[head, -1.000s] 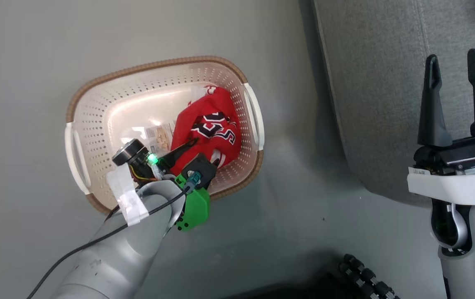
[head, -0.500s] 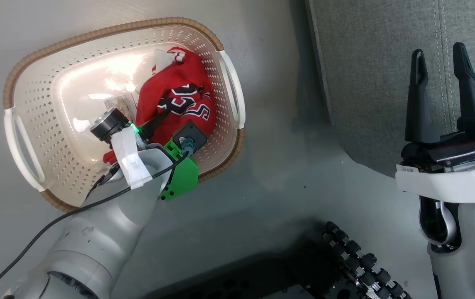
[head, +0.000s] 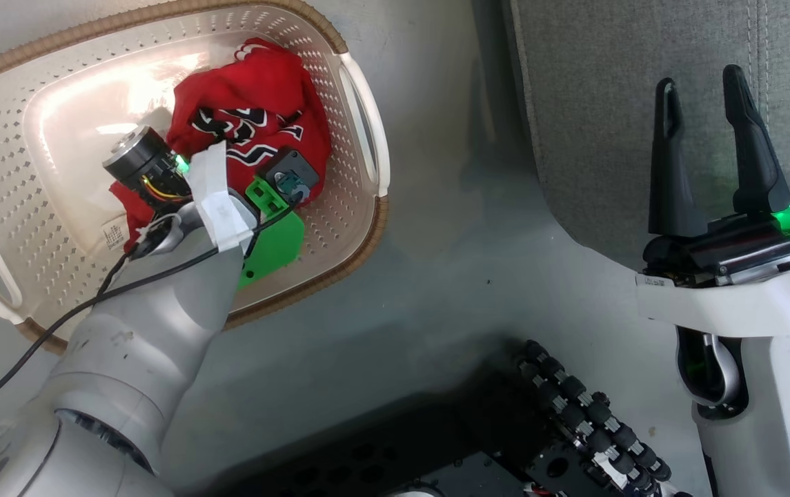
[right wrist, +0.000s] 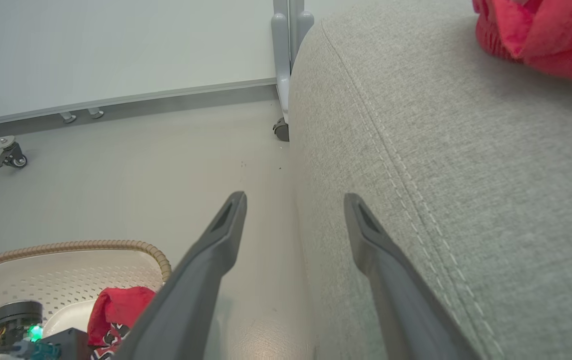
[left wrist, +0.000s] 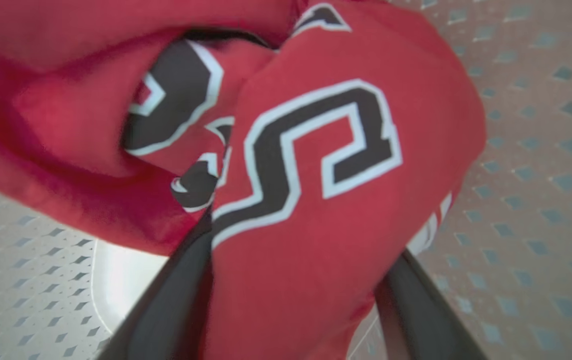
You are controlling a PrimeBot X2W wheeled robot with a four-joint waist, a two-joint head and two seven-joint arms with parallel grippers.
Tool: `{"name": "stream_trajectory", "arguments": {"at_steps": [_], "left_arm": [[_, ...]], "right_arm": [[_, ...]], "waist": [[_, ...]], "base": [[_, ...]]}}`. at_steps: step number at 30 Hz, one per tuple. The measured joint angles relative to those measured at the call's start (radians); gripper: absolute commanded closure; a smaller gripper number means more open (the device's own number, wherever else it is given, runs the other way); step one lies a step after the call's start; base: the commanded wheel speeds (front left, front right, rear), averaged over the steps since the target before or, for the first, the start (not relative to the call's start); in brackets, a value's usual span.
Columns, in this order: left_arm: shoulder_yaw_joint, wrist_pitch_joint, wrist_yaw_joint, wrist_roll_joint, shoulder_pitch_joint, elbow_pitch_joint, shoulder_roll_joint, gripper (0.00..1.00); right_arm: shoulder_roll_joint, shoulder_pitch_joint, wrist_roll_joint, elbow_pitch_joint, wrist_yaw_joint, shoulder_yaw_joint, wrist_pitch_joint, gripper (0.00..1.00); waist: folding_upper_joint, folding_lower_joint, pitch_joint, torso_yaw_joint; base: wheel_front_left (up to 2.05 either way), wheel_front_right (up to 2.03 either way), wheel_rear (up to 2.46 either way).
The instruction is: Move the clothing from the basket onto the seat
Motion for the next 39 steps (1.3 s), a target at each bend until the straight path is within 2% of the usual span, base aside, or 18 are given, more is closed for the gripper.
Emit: {"name": "stream_trajectory", "arguments": {"at_steps": [6, 7, 8, 9, 17, 27, 39], "left_arm": [[-0.013, 0.057, -0.035, -0.006, -0.021, 0.004, 0.024, 0.00], [-0.013, 0.061, -0.040, -0.009, -0.022, 0.004, 0.026, 0.04], [-0.013, 0.062, -0.043, -0.010, -0.022, 0.004, 0.028, 0.65], [-0.014, 0.063, -0.048, -0.012, -0.023, 0.004, 0.032, 1.00], [-0.010, 0.042, -0.050, -0.035, -0.029, 0.005, 0.044, 1.00], [0.008, 0.009, -0.019, -0.079, -0.016, 0.006, 0.080, 1.00], [0.053, -0.095, 0.002, -0.162, 0.111, 0.006, 0.077, 1.00]], "right_arm": [[0.003, 0.004, 0.000, 0.000, 0.000, 0.010, 0.000, 0.00], [0.003, 0.004, 0.000, -0.001, 0.000, 0.011, 0.000, 0.00], [0.004, 0.004, 0.000, -0.001, 0.000, 0.012, 0.000, 0.00], [0.004, 0.005, 0.000, -0.001, 0.000, 0.013, 0.000, 0.00], [0.005, 0.001, 0.000, 0.003, 0.000, 0.016, 0.000, 0.00], [0.018, -0.049, 0.007, 0.015, 0.000, 0.027, 0.000, 0.00], [0.025, -0.038, -0.007, 0.053, 0.000, 0.025, 0.000, 0.00]], "waist": [[0.0000, 0.0000, 0.017, -0.005], [0.0000, 0.0000, 0.018, -0.005], [0.0000, 0.0000, 0.020, -0.005], [0.0000, 0.0000, 0.022, -0.005], [0.0000, 0.0000, 0.027, -0.004], [0.0000, 0.0000, -0.006, -0.020], [0.0000, -0.0001, -0.154, -0.013]], "base": [[0.00, 0.00, 0.00], [0.00, 0.00, 0.00], [0.00, 0.00, 0.00], [0.00, 0.00, 0.00], [0.00, 0.00, 0.00], [0.00, 0.00, 0.00], [0.00, 0.00, 0.00]]}}
